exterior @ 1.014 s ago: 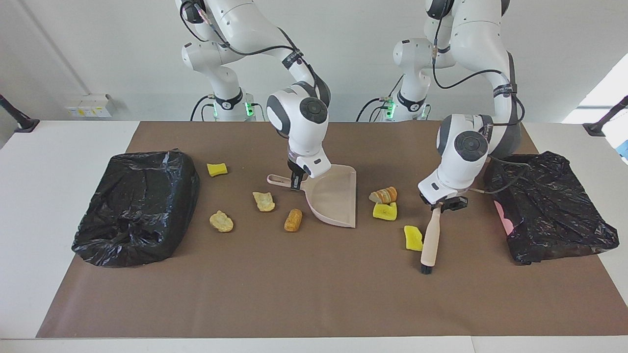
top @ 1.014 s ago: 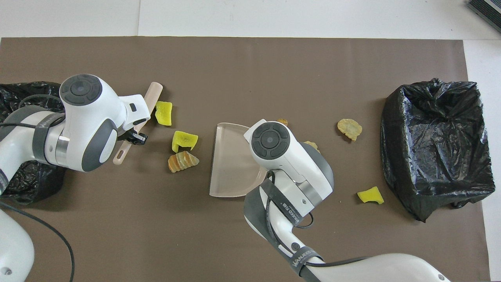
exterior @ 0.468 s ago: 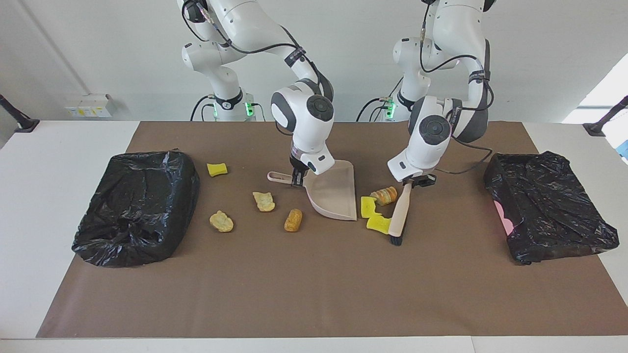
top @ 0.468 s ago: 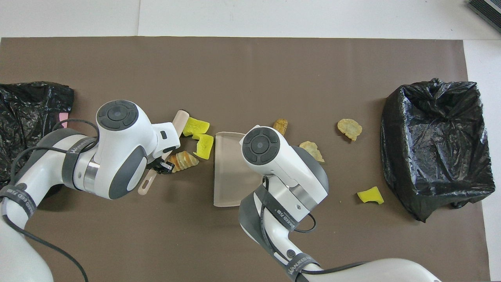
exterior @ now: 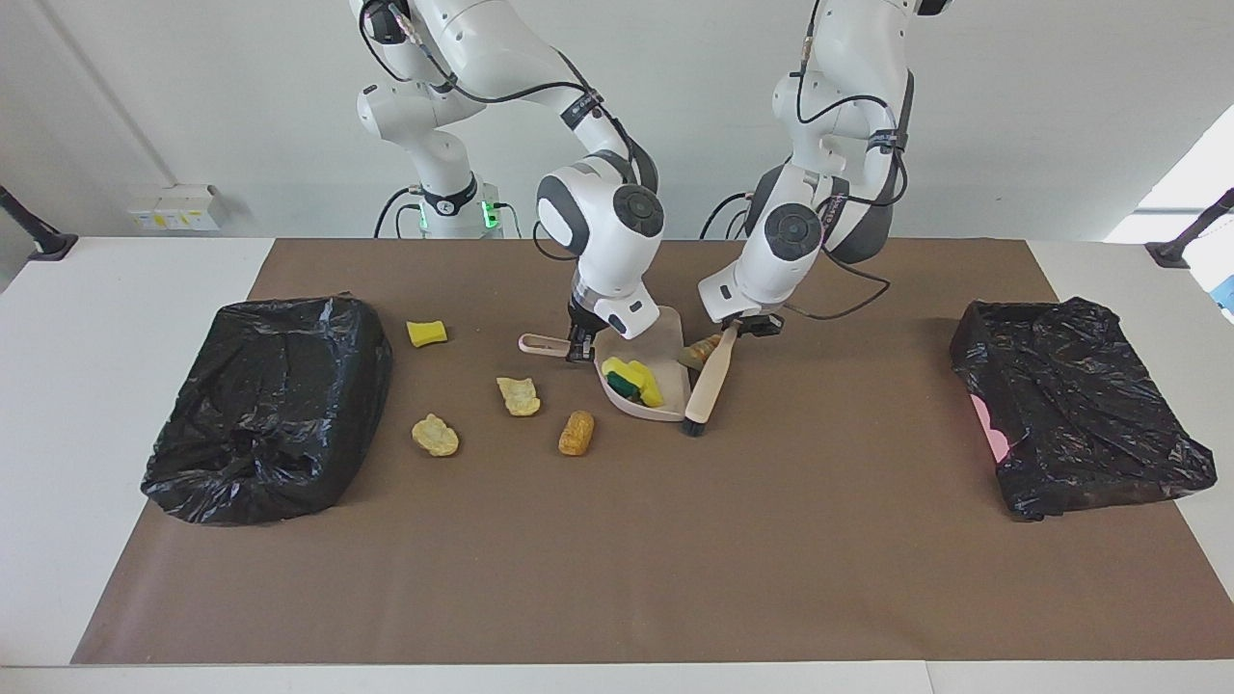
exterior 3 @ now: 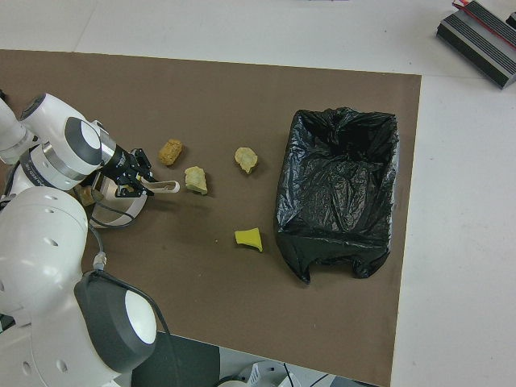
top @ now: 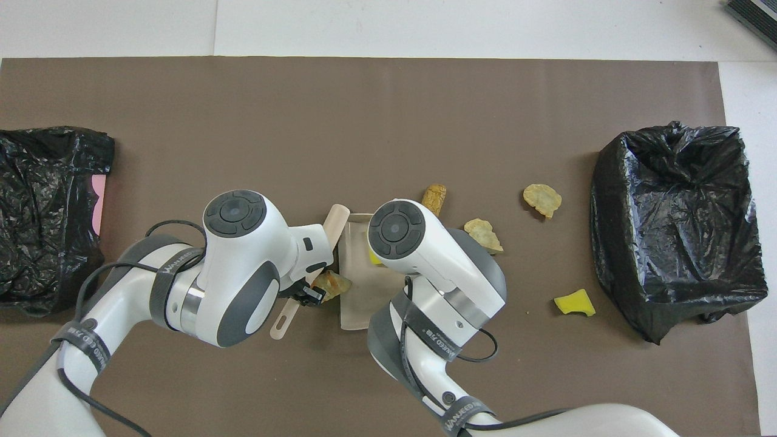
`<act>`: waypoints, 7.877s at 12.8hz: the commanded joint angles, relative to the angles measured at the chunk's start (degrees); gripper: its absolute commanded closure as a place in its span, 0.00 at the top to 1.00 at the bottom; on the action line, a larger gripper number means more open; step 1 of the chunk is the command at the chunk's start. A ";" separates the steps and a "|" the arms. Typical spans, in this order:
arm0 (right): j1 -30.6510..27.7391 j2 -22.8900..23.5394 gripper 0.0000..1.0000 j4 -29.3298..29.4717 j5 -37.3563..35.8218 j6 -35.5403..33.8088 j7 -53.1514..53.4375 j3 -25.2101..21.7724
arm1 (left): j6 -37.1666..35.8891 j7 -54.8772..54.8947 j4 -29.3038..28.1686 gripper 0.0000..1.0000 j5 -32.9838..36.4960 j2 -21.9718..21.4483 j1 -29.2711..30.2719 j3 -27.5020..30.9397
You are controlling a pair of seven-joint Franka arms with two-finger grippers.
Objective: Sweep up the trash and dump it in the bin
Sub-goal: 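Brush the remaining pieces into the dustpan with the left gripper, then carry the dustpan to the black bag with the right gripper, then tip the dustpan into the bag while the left gripper sets down the brush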
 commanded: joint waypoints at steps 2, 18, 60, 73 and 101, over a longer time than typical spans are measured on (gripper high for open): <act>-0.20 -0.24 0.00 -0.54 -1.37 -1.35 -1.76 0.16 | -4.39 0.94 -1.42 0.00 -2.07 -4.54 0.13 1.31; -0.20 -1.12 0.00 -1.16 -1.37 -3.72 -1.67 0.25 | 1.99 -25.17 -19.35 0.00 -7.52 -18.71 -9.95 1.40; -54.00 -12.88 0.00 0.88 -28.16 8.32 -48.54 -0.54 | 17.31 -47.05 -17.76 0.10 -9.63 -11.23 -25.53 0.43; -48.46 -18.08 0.00 -3.87 -36.44 3.04 -38.51 -0.02 | 9.24 -33.11 -9.59 1.00 0.55 -11.40 2.83 1.13; -44.16 -25.11 0.00 -4.58 -8.07 -8.10 -29.91 2.00 | -26.72 -4.95 27.06 1.00 7.42 -15.62 25.98 1.57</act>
